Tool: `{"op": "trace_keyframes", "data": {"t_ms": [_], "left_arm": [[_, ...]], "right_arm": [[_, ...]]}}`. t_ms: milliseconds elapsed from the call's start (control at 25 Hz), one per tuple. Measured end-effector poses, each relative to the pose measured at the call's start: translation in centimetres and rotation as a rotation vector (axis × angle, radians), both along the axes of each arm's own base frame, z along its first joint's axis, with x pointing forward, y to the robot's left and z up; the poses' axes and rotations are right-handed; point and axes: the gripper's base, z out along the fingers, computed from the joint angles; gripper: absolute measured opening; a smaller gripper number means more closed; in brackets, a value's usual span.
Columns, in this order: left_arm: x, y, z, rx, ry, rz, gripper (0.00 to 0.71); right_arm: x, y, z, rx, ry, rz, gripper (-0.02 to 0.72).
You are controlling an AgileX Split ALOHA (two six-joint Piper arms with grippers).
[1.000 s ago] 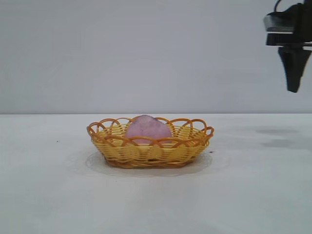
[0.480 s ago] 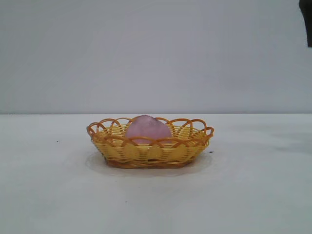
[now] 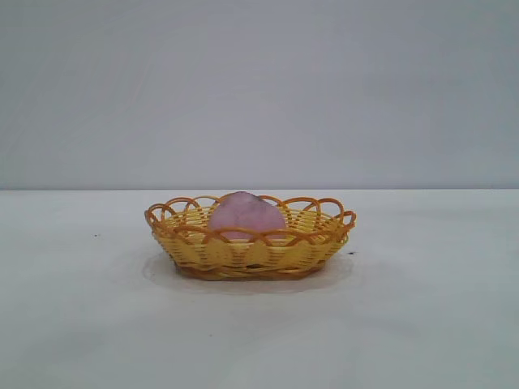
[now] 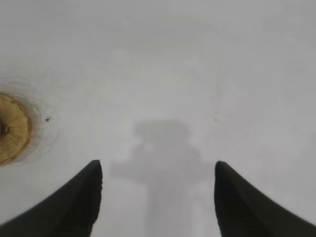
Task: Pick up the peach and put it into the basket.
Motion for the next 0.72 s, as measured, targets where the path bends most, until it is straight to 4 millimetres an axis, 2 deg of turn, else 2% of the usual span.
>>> {"op": "trace_keyframes", "data": {"t_ms": [200, 360, 520, 720], "left_arm": [[0.0, 0.0, 0.0, 0.000, 0.000, 0.000, 0.531], [0.0, 0.0, 0.0, 0.000, 0.000, 0.000, 0.531], [0.0, 0.0, 0.0, 0.000, 0.000, 0.000, 0.531], [0.0, 0.0, 0.0, 0.000, 0.000, 0.000, 0.531]], "right_arm": [[-6.4, -0.5, -2.2, 0.010, -0.056, -0.009, 0.424], [-10.5, -0.9, -4.7, 0.017, -0.116, -0.010, 0.424], [-13.6, -1.2, -7.2, 0.026, -0.189, -0.014, 0.424], [-16.2, -1.4, -9.7, 0.046, -0.273, -0.025, 0.424]]}}
